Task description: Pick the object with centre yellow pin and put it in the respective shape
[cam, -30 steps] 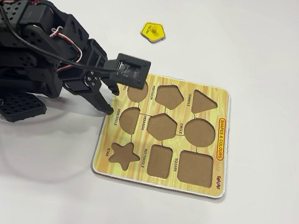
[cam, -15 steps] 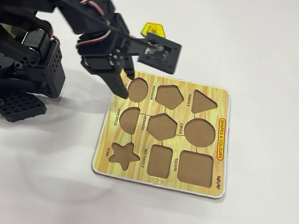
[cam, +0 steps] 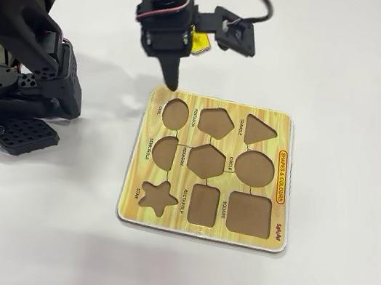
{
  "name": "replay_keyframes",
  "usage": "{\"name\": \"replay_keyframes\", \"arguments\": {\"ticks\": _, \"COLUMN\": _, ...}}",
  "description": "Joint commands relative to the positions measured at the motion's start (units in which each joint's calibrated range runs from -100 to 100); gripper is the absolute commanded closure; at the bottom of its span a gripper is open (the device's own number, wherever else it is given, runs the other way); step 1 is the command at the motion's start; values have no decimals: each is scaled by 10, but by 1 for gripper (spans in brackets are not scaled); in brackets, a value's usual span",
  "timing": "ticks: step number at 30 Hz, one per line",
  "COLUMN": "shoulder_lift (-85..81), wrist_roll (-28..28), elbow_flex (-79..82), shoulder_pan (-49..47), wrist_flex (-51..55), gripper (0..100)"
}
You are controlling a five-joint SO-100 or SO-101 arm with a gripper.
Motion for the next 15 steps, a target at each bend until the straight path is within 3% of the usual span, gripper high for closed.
{"name": "replay_keyframes", "arguments": {"ticks": 1, "shoulder_lift": 30, "wrist_roll": -2, "elbow_flex": -58, "shoulder_pan": -62, "wrist_flex": -2, "gripper": 84}}
{"name": "replay_keyframes", "arguments": {"ticks": 11, "shoulder_lift": 140, "wrist_roll": -102, "elbow_flex": -124, "shoulder_pan": -180, "wrist_flex": -6, "gripper": 84}}
{"name": "replay_keyframes", "arguments": {"ticks": 15, "shoulder_lift": 189, "wrist_roll": -131, "elbow_flex": -136, "shoulder_pan": -211, "wrist_flex": -63, "gripper": 84}}
